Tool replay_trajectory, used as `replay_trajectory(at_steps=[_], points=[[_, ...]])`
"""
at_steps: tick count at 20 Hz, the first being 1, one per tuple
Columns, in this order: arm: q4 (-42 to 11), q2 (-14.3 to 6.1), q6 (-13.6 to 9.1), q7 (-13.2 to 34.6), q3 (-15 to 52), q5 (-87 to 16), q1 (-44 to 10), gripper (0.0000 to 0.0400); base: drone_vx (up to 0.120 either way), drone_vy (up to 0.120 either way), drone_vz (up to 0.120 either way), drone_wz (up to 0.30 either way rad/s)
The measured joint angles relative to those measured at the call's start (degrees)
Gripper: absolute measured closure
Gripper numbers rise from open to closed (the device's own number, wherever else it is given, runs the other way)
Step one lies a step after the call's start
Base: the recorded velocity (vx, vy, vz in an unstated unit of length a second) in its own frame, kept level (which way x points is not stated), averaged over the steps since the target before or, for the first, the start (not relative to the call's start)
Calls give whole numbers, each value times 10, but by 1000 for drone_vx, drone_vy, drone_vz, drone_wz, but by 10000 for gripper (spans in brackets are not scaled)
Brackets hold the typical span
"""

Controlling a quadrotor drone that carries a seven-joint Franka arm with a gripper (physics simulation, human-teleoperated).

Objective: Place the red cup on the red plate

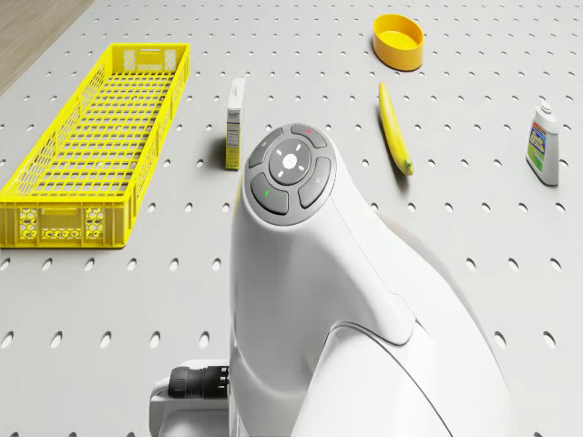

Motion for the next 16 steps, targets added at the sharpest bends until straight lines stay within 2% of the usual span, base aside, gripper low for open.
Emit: replay_trajectory(at_steps=[16], points=[[1,-28,26,2,4,11,-3,300,0,-120,0,0]])
